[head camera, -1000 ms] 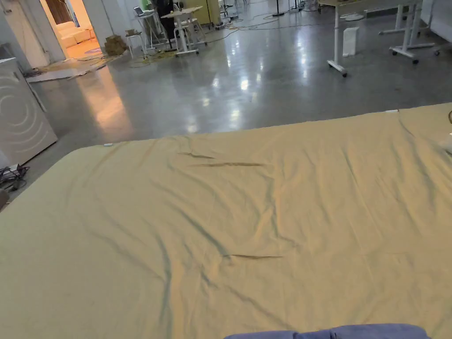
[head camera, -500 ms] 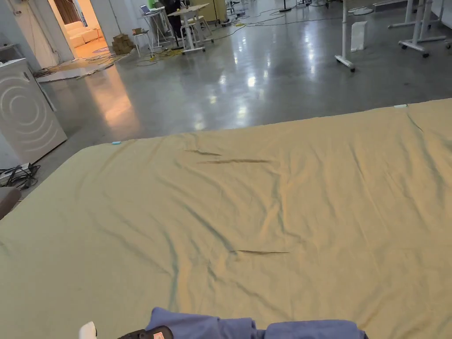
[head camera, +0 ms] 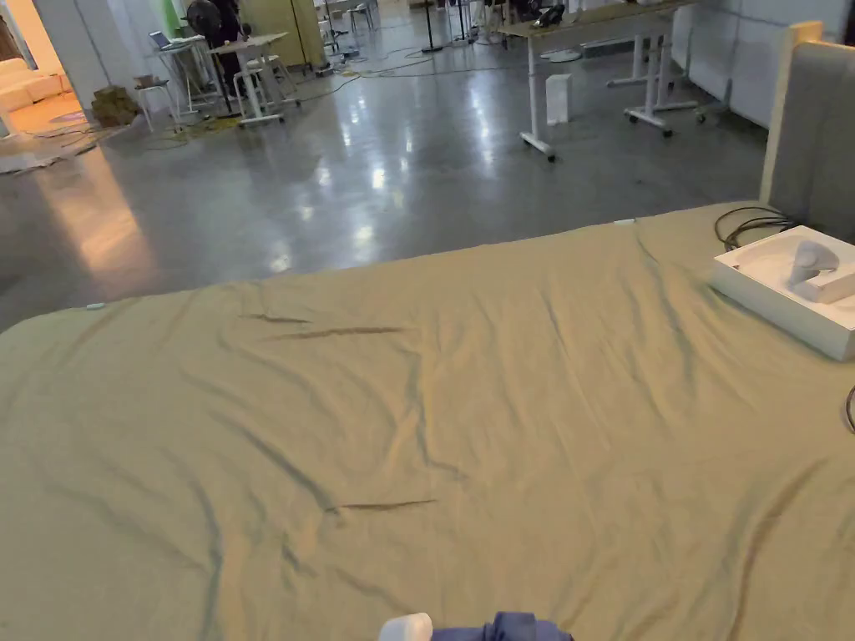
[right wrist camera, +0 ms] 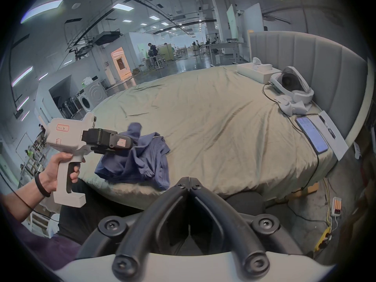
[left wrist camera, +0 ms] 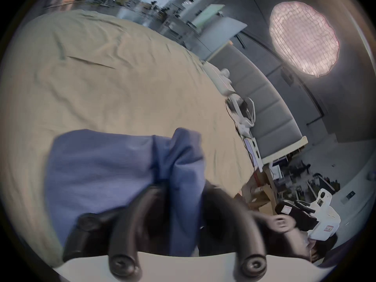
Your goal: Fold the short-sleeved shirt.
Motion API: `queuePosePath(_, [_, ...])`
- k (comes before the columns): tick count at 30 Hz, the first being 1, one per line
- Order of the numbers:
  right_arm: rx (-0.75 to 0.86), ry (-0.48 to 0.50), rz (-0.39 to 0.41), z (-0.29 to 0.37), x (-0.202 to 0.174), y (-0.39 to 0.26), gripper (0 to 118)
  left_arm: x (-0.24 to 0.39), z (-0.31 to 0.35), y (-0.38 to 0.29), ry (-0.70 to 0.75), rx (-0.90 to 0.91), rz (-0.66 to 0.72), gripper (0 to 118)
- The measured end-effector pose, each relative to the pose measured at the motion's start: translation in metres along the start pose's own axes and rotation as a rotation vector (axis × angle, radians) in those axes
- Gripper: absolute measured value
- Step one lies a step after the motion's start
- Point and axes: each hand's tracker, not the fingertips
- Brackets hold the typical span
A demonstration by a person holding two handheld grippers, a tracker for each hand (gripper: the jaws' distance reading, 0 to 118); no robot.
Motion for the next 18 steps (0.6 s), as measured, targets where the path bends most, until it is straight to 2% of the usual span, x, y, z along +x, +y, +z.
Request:
queuePosePath(1, [-0.005,-0.002,-0.012,0.0,0.003,-0.002,0,0.005,0.001,0.001,0.012,0.011,-0.009,75])
queuePosePath(4, [-0.011,-0.017,-0.018,0.0,0.011,-0.007,0,0.021,0.026,0.007,-0.015,0.112,-0.038,78])
queuePosePath(7, [-0.017,0.003,-0.052,-0.005,0.019,-0.012,0,0.015,0.054,0.013,-0.002,0.213,0.096,83])
queuePosePath(9, [-0.025,0.016,-0.07,-0.01,0.022,-0.013,0,0.005,0.057,0.014,0.017,0.201,0.161,83])
queuePosePath(10, [-0.029,0.018,-0.072,-0.013,0.023,-0.014,0,0.001,0.052,0.012,-0.001,0.166,0.157,76])
queuePosePath(12, [-0.035,0.017,-0.063,-0.014,0.022,-0.014,0,0.0,0.031,0.005,0.033,0.065,0.127,15])
queuePosePath(13, [-0.036,0.017,-0.055,-0.014,0.021,-0.014,0,0.001,0.014,0.002,0.073,0.03,0.112,7])
queuePosePath(15, [-0.034,0.02,-0.043,-0.013,0.019,-0.014,0,-0.005,-0.022,-0.006,0.073,-0.062,0.131,7])
queuePosePath(17, [-0.032,0.022,-0.039,-0.012,0.019,-0.014,0,-0.011,-0.067,-0.014,0.197,-0.169,0.156,2])
queuePosePath(18, [-0.033,0.022,-0.039,-0.011,0.018,-0.015,0,-0.015,-0.075,-0.016,0.197,-0.154,0.137,2])
